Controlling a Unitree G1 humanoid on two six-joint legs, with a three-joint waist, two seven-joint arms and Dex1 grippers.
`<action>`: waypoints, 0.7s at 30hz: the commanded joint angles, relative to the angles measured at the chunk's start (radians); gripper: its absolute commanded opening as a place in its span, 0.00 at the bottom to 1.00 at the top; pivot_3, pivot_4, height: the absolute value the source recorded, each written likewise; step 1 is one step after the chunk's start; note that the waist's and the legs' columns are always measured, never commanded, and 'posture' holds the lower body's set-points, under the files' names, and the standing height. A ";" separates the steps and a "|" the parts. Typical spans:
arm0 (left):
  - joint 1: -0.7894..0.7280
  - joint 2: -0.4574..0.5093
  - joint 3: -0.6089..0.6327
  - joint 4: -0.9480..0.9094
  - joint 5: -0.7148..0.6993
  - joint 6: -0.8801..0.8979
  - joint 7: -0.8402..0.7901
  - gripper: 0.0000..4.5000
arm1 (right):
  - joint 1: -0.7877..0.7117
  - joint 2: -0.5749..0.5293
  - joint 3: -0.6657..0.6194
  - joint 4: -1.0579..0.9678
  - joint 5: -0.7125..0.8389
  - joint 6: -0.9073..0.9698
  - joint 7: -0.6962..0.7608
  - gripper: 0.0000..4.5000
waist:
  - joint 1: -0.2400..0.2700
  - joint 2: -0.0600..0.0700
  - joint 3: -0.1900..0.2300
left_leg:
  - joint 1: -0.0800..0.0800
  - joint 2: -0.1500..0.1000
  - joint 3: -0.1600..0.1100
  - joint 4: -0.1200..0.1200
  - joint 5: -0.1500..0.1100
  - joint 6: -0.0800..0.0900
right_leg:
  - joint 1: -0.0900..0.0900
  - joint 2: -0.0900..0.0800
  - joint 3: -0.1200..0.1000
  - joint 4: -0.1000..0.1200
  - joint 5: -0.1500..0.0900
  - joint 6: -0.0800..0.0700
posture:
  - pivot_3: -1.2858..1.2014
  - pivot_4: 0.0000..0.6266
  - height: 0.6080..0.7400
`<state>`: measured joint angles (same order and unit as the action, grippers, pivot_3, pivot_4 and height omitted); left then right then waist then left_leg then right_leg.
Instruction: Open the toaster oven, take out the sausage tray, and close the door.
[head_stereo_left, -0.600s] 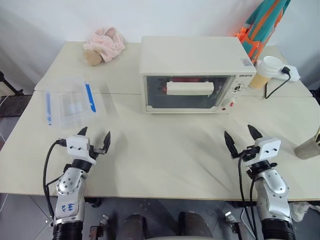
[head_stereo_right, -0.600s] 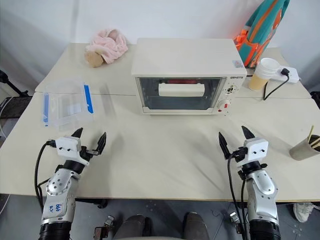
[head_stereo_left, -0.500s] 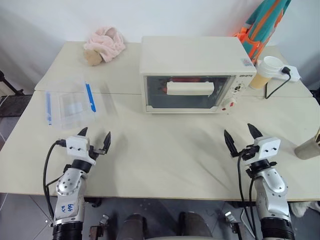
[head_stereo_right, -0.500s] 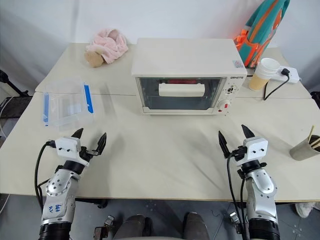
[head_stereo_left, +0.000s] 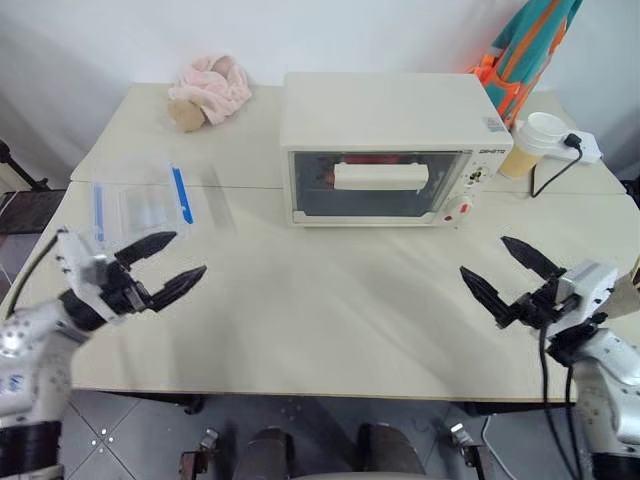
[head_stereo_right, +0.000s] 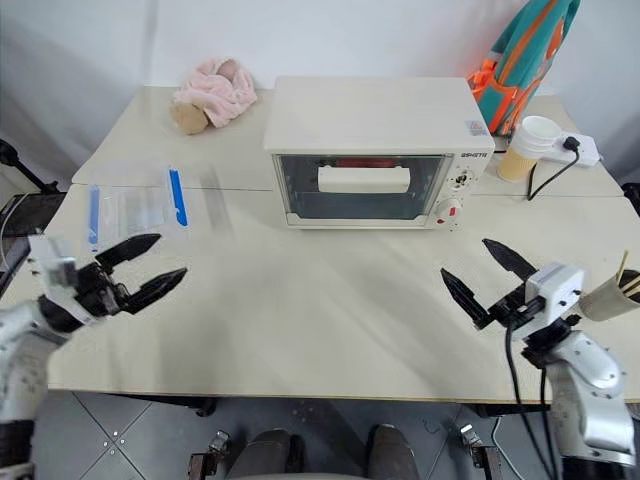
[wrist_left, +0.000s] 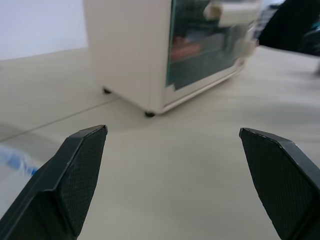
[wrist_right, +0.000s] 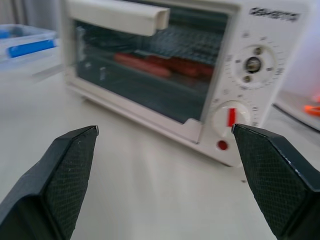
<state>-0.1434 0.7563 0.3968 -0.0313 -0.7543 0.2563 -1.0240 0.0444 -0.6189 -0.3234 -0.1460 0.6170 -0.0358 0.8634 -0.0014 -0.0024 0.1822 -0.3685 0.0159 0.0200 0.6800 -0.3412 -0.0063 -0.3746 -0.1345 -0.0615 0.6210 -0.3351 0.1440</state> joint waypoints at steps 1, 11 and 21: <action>-0.067 -0.004 -0.001 -0.015 -0.037 0.032 -0.018 1.00 | -0.084 -0.075 0.013 -0.039 0.074 0.110 0.085 0.99 | 0.000 0.000 0.000 | 0.000 0.000 0.000 0.000 0.000 0.000 | 0.000 0.000 0.000 0.000 0.000 0.000 | 0.52 0.24 1.00; -0.095 -0.128 -0.076 -0.067 -0.004 0.063 0.047 1.00 | -0.483 -0.044 0.171 0.153 0.004 0.242 0.143 0.99 | -0.009 0.000 0.001 | -0.001 -0.002 -0.001 0.000 0.000 -0.002 | -0.002 0.001 -0.003 0.002 0.001 0.000 | 0.52 0.24 1.00; -0.099 -0.163 -0.095 -0.087 0.015 0.060 0.077 1.00 | -0.639 0.047 0.240 0.226 -0.049 0.239 0.189 0.99 | -0.003 0.000 0.001 | -0.002 -0.002 -0.001 0.001 0.000 -0.002 | -0.002 0.002 -0.004 0.001 0.001 0.000 | 0.52 0.24 1.00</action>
<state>-0.2373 0.5916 0.2924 -0.0784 -0.7400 0.3263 -0.9512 -0.5753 -0.5728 -0.0653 0.0892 0.5686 0.2202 1.0421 -0.0043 -0.0026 0.1830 -0.3705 0.0136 0.0186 0.6812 -0.3412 -0.0082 -0.3764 -0.1328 -0.0660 0.6224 -0.3343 0.1443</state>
